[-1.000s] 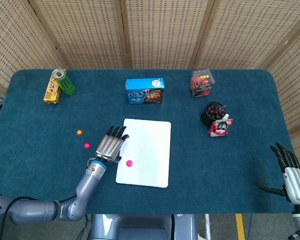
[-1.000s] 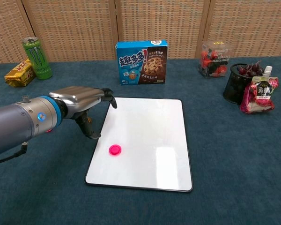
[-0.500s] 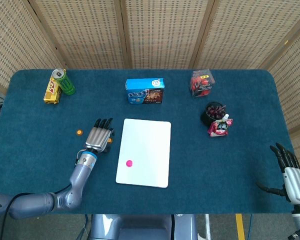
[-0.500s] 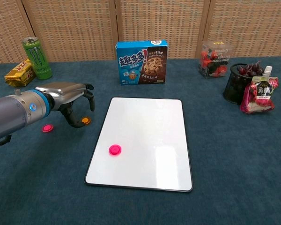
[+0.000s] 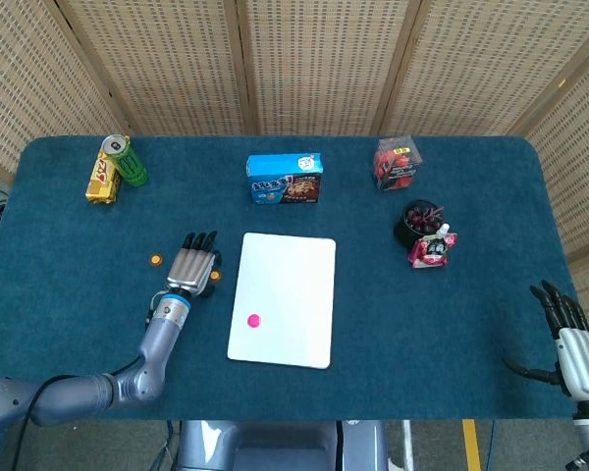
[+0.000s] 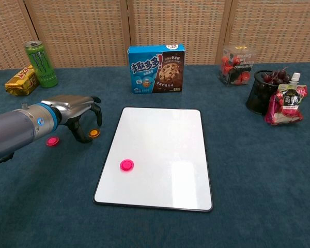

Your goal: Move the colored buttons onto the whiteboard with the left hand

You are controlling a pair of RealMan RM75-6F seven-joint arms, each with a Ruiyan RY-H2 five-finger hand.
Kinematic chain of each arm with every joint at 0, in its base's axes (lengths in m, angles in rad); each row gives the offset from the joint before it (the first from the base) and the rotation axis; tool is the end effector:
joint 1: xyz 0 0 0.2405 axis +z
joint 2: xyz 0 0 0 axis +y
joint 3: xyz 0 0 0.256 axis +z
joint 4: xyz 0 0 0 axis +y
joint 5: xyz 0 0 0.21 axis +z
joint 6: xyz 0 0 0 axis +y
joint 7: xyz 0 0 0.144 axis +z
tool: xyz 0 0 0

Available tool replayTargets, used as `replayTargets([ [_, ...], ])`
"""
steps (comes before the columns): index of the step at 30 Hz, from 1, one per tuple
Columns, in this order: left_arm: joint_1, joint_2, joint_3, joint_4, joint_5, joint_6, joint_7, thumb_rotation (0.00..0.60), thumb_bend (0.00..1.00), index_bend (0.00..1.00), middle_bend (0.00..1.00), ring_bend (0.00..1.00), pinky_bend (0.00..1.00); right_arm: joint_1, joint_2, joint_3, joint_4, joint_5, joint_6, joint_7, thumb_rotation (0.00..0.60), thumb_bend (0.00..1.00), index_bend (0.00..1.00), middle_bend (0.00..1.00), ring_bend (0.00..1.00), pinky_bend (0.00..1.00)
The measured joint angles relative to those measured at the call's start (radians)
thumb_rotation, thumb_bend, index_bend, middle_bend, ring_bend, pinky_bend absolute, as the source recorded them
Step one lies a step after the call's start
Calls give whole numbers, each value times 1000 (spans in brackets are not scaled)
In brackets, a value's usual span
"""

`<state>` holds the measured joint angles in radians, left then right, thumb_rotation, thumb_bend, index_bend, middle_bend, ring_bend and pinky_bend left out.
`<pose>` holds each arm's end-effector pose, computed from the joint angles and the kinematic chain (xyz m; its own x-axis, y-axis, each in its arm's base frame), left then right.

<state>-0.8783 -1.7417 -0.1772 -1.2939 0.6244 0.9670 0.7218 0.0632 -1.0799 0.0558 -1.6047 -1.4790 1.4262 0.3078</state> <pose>-0.1566 0.3658 -0.0670 0.5692 0.3634 0.7375 0.8202 -0.1874 -0.5406 -0.3250 -0.1754 0.1672 0.1396 -0.0481 0.9890 -0.9886 0.0498 0.1420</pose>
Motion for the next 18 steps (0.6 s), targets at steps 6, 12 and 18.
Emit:
replayTargets([
  [6, -2, -10, 2, 17, -7, -9, 0, 600, 329, 418, 0, 0, 0, 0, 1, 0, 0, 0, -1, 3, 600, 41, 0, 0, 0, 0],
  [12, -3, -20, 4, 29, -11, -4, 8, 600, 336, 547, 0, 0, 0, 0, 2, 0, -1, 0, -1, 6, 600, 41, 0, 0, 0, 0],
  [18, -1, -18, 2, 25, -9, 4, 10, 600, 338, 552, 0, 0, 0, 0, 2, 0, -1, 0, -2, 8, 600, 41, 0, 0, 0, 0],
])
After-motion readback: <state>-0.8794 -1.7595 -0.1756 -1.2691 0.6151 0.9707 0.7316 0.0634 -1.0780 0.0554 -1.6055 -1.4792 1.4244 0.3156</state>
